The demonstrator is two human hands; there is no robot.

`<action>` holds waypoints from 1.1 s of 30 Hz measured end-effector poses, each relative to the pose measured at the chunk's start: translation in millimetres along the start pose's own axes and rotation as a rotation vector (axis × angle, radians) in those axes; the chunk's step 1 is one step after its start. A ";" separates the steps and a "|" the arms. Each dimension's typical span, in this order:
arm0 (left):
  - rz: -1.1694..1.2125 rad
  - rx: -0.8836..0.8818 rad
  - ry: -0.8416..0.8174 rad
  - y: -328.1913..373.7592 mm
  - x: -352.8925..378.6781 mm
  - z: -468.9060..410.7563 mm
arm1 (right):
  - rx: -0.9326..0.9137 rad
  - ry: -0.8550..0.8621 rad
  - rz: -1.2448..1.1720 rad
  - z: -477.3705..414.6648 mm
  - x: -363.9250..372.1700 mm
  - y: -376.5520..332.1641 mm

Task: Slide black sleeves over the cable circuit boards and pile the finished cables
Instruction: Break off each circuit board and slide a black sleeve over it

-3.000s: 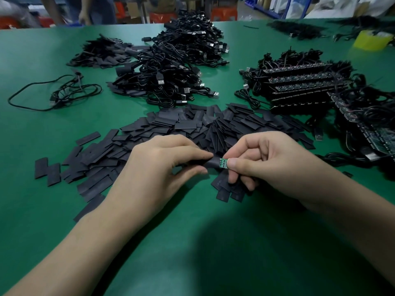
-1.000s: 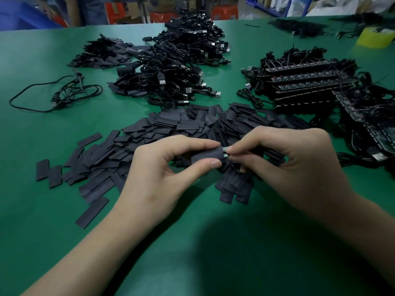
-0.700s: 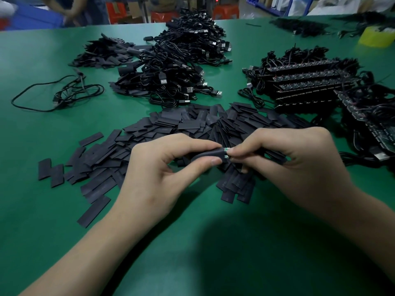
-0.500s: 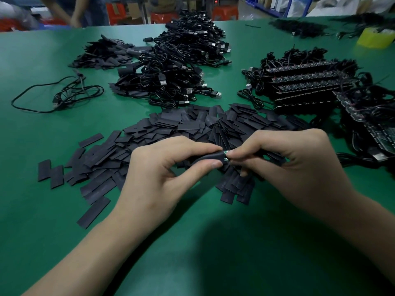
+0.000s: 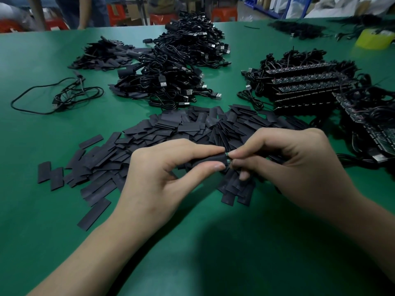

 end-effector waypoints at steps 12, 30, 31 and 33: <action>0.035 -0.073 0.038 -1.6 -1.3 0.5 | -0.035 0.009 0.067 -2.1 -2.7 -4.8; 0.119 -0.108 0.050 -3.5 4.2 2.8 | 0.032 0.031 -0.042 0.3 0.9 -6.8; 0.125 -0.108 0.060 -3.4 3.7 2.8 | 0.062 0.028 -0.087 0.3 0.5 -5.4; 0.129 -0.108 0.078 -2.9 2.5 2.3 | 0.105 0.022 -0.126 -0.1 -0.8 -3.0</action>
Point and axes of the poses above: each hand's wrist, its own z-axis away from the middle knuckle, its own x-axis out of the palm, y = z × x, the point moved 4 cm from there along -z, towards the middle knuckle, and after that the axes turned 1 degree about z, right-handed, at the moved point
